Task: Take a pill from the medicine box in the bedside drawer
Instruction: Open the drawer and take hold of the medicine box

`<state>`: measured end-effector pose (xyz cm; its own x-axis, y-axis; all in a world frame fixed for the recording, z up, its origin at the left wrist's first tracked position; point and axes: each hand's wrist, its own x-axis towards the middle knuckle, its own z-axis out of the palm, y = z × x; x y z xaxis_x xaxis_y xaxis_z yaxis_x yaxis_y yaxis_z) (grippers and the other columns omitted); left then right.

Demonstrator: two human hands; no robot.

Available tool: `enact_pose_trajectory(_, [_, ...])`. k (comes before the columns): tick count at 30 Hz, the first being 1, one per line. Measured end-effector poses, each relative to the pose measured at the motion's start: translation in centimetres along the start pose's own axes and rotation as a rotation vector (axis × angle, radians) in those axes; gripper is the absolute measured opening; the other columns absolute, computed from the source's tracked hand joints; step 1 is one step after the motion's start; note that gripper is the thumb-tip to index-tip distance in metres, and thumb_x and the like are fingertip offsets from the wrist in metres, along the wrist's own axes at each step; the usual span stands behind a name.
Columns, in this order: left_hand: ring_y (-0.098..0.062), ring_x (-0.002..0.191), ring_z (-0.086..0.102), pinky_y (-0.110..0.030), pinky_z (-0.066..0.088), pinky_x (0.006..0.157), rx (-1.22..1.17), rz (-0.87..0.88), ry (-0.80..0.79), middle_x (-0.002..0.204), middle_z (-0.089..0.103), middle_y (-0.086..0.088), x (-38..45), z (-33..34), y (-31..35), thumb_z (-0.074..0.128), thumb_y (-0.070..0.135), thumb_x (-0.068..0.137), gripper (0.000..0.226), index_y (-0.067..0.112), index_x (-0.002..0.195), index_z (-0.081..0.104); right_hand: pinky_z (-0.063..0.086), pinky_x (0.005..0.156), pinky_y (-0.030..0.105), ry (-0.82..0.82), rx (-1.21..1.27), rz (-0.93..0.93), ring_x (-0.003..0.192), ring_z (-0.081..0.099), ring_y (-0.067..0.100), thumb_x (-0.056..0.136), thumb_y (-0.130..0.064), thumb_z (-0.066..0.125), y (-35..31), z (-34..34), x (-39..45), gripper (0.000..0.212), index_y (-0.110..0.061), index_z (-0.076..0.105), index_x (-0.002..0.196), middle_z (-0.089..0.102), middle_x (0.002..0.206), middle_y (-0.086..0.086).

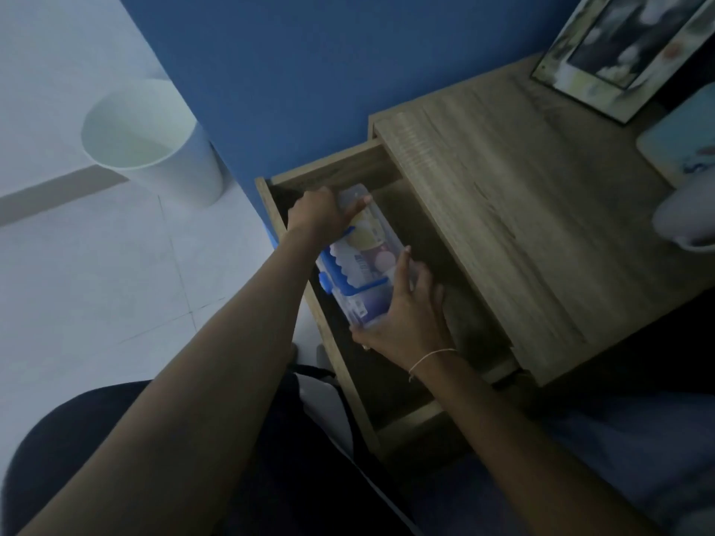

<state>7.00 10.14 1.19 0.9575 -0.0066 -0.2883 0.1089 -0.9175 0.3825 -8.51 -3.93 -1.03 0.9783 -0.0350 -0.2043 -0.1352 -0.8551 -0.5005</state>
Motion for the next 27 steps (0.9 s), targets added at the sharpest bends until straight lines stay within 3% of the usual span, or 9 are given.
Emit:
enact_pose_trajectory(2, [-0.016, 0.064, 0.055, -0.029, 0.044, 0.054, -0.025, 0.004, 0.068, 0.076, 0.059, -0.003, -0.3, -2.0, 0.3, 0.04, 0.076, 0.08, 0.068, 0.011, 0.084, 0.06, 0.037, 0.089, 0.037, 0.008, 0.028, -0.031, 0.131, 0.029, 0.035, 0.048, -0.068, 0.069, -0.9, -1.5, 0.2, 0.134, -0.034, -0.012, 0.148, 0.014, 0.151, 0.003])
enact_pose_trajectory(5, [-0.031, 0.089, 0.06, -0.041, 0.052, 0.076, -0.087, 0.008, 0.152, 0.1, 0.065, -0.012, -1.0, -5.7, 1.0, 0.042, 0.074, 0.08, 0.07, 0.009, 0.098, 0.062, 0.037, 0.096, 0.046, 0.037, 0.013, -0.081, 0.136, 0.023, 0.037, 0.047, -0.065, 0.072, -2.6, -4.5, 0.6, 0.136, -0.036, -0.017, 0.146, 0.011, 0.152, 0.001])
enact_pose_trajectory(8, [-0.035, 0.091, 0.061, -0.042, 0.051, 0.075, -0.08, 0.0, 0.214, 0.102, 0.065, -0.016, -1.5, -9.2, 2.8, 0.038, 0.077, 0.078, 0.075, 0.009, 0.099, 0.062, 0.031, 0.104, 0.051, 0.061, -0.011, -0.143, 0.138, 0.019, 0.038, 0.05, -0.063, 0.075, -3.8, -8.2, 1.4, 0.137, -0.038, -0.021, 0.144, 0.009, 0.152, 0.0])
enact_pose_trajectory(12, [-0.037, 0.101, 0.06, -0.042, 0.051, 0.086, -0.17, 0.046, 0.262, 0.11, 0.065, -0.017, -1.8, -11.9, 6.0, 0.04, 0.072, 0.082, 0.072, 0.007, 0.105, 0.061, 0.032, 0.105, 0.049, 0.096, -0.071, -0.203, 0.137, 0.02, 0.039, 0.055, -0.059, 0.078, -3.1, -13.7, 2.2, 0.134, -0.033, -0.015, 0.147, 0.009, 0.153, 0.002])
enact_pose_trajectory(16, [-0.038, 0.117, 0.053, -0.039, 0.043, 0.093, -0.217, 0.121, 0.201, 0.125, 0.06, -0.019, -2.2, -11.2, 9.6, 0.044, 0.06, 0.089, 0.065, 0.004, 0.119, 0.055, 0.024, 0.113, 0.051, 0.042, -0.135, -0.168, 0.14, 0.014, 0.042, 0.051, -0.055, 0.08, -0.2, -18.4, 3.1, 0.137, -0.032, -0.012, 0.15, 0.012, 0.155, 0.007])
enact_pose_trajectory(24, [-0.035, 0.135, 0.04, -0.037, 0.031, 0.11, -0.388, 0.185, 0.11, 0.144, 0.047, -0.018, -3.0, -6.0, 12.1, 0.049, 0.041, 0.095, 0.06, 0.005, 0.142, 0.038, 0.025, 0.109, 0.029, -0.096, -0.211, -0.134, 0.143, 0.019, 0.029, 0.055, -0.046, 0.083, 5.1, -22.6, 5.0, 0.131, -0.021, -0.001, 0.153, 0.012, 0.157, 0.006])
enact_pose_trajectory(27, [-0.034, 0.137, 0.038, -0.036, 0.029, 0.111, -0.378, 0.214, 0.103, 0.147, 0.042, -0.019, -3.2, -5.6, 12.5, 0.046, 0.039, 0.097, 0.061, 0.003, 0.144, 0.032, 0.023, 0.111, 0.027, -0.135, -0.197, -0.121, 0.146, 0.016, 0.024, 0.06, -0.04, 0.083, 6.0, -23.3, 5.4, 0.126, -0.021, 0.001, 0.153, 0.006, 0.161, 0.003])
